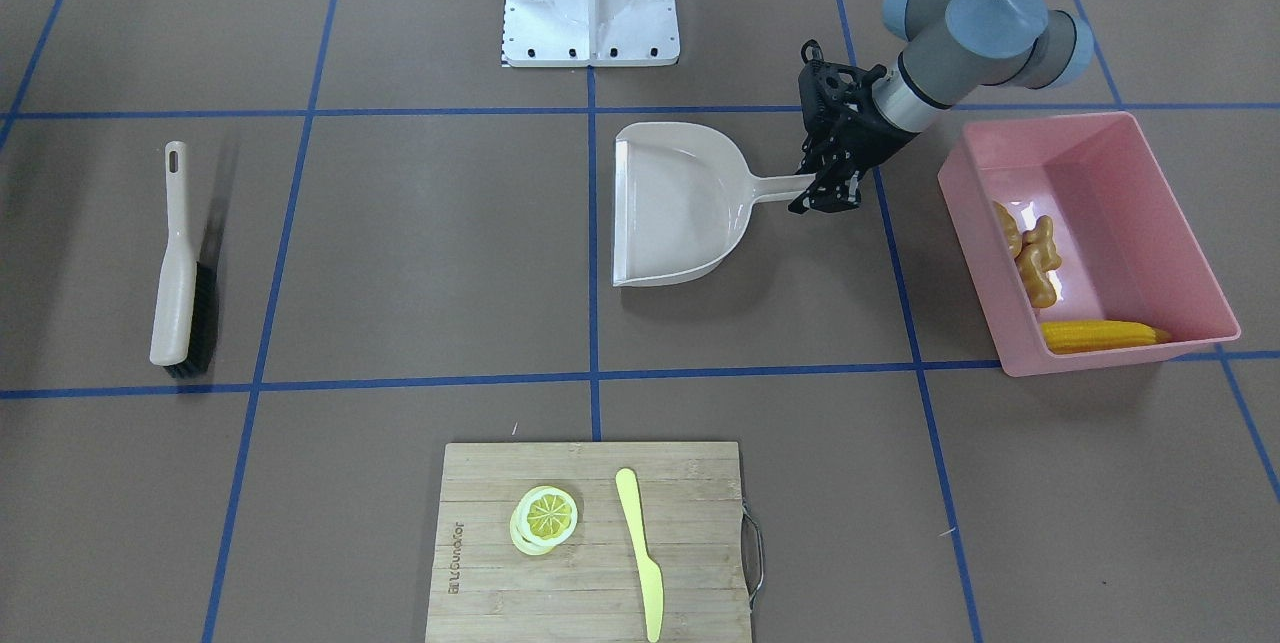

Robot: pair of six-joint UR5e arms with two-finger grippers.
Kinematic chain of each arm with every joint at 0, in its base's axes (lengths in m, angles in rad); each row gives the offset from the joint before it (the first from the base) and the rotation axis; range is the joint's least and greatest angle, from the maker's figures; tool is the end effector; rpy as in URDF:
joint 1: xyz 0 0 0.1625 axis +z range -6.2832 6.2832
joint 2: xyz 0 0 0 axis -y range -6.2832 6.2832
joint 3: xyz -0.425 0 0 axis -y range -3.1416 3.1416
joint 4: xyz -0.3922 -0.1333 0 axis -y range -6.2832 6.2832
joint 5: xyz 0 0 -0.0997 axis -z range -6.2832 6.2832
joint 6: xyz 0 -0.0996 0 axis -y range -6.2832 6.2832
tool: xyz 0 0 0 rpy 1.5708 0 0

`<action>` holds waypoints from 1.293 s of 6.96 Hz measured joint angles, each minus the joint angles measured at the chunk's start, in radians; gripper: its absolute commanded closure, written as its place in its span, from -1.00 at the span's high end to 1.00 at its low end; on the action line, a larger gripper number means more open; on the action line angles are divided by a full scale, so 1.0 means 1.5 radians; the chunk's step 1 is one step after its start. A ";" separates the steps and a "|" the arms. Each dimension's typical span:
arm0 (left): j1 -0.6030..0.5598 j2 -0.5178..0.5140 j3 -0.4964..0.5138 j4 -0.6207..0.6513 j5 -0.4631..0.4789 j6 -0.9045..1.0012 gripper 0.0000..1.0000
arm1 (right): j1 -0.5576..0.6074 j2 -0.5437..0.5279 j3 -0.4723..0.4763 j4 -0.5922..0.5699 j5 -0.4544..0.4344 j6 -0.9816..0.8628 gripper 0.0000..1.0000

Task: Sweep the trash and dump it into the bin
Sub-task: 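Release the dustpan and raise the left gripper away over the bin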

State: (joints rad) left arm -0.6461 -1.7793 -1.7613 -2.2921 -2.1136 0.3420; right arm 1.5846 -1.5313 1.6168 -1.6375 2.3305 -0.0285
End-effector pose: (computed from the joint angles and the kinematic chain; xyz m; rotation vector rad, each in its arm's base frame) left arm 0.4055 -0.4083 0.3733 0.9962 0.8545 1.4012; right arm 0.0717 -0.5076 0.6240 0.0340 -0.7591 -0.0211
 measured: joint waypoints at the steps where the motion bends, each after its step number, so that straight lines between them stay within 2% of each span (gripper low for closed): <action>1: 0.000 -0.006 0.009 0.001 0.000 0.000 -0.30 | 0.000 -0.001 0.001 0.000 0.000 -0.002 1.00; 2: 0.000 -0.010 0.014 0.001 -0.002 0.000 0.03 | 0.000 0.001 0.002 0.000 0.000 -0.002 1.00; 4: 0.000 -0.013 0.017 0.001 -0.007 0.000 0.96 | -0.002 0.002 0.001 0.000 0.000 -0.001 1.00; 7: -0.012 -0.014 0.010 -0.001 -0.026 -0.001 0.96 | -0.002 0.001 -0.003 0.000 0.000 -0.003 1.00; 9: -0.059 -0.013 -0.015 0.014 -0.045 -0.001 0.96 | 0.000 -0.005 -0.001 0.000 0.001 -0.005 1.00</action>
State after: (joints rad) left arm -0.7348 -1.7990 -1.7839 -2.2718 -2.1806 0.3400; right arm 1.5851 -1.5383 1.6159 -1.6372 2.3315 -0.0353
